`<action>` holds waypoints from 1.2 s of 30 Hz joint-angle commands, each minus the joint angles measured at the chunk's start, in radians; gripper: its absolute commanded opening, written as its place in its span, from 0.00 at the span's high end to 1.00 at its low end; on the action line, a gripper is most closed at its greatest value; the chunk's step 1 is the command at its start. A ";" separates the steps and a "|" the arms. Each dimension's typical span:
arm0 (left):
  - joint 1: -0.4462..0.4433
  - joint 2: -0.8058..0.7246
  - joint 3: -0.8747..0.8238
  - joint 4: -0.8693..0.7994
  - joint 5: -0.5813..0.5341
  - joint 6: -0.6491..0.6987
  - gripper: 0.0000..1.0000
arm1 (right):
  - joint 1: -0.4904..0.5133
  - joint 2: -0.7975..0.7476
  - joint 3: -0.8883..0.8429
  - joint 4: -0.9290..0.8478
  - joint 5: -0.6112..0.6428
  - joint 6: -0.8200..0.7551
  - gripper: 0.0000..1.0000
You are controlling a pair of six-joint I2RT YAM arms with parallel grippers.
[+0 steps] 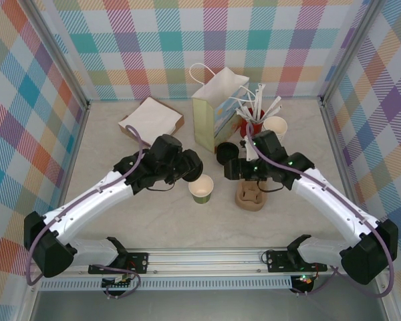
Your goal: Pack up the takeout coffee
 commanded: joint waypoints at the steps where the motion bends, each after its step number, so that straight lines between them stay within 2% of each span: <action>1: -0.018 0.042 0.059 -0.079 -0.002 0.101 0.31 | -0.037 0.009 0.056 -0.209 0.158 -0.007 0.31; 4: -0.042 0.092 0.102 -0.124 -0.022 0.139 0.33 | -0.052 0.009 0.083 -0.260 0.195 -0.007 0.31; 13: -0.112 0.226 0.230 -0.268 -0.106 0.224 0.36 | -0.072 0.004 0.114 -0.332 0.312 0.007 0.21; 21: -0.154 0.305 0.282 -0.326 -0.150 0.252 0.37 | -0.079 0.004 0.102 -0.339 0.340 0.004 0.00; 36: -0.176 0.378 0.292 -0.331 -0.160 0.261 0.38 | -0.080 0.014 0.088 -0.325 0.313 0.001 0.00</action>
